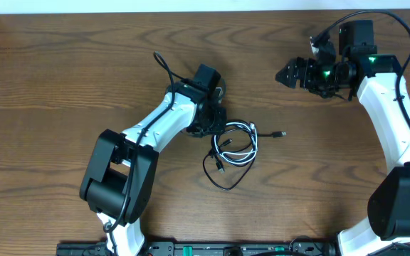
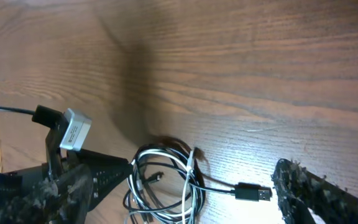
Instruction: Untangle cables
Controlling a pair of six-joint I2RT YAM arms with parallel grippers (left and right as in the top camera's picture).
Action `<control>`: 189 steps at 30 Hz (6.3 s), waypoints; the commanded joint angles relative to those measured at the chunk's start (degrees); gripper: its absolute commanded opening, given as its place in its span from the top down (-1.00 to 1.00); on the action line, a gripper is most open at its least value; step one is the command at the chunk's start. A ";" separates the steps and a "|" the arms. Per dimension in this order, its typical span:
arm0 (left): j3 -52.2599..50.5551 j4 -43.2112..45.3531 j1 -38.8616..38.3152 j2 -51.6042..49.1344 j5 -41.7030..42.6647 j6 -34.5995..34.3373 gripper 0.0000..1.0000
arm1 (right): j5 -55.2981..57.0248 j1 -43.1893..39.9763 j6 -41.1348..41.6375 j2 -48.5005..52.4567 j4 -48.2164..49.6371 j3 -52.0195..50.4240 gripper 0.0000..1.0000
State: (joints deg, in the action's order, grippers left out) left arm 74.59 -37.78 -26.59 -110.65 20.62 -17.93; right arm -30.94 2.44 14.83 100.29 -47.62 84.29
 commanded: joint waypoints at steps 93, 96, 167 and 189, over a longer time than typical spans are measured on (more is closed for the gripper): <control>-7.76 30.62 10.19 24.92 18.75 -23.34 0.86 | -3.80 20.17 26.40 5.57 23.56 0.02 0.31; -7.76 30.60 10.19 24.92 18.75 -23.32 0.85 | -2.60 20.13 27.34 6.60 23.87 0.02 0.35; -7.93 23.39 2.19 14.43 4.90 -2.56 0.85 | -52.89 -10.97 -2.08 6.43 8.31 1.07 0.98; -7.85 47.58 7.45 20.57 23.78 -24.81 0.85 | -16.74 -2.58 0.57 6.49 1.25 1.05 -0.48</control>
State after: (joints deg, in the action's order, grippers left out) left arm 65.60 8.54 -21.08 -91.42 43.42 -33.50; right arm -49.21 -1.69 11.99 107.37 -45.89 84.68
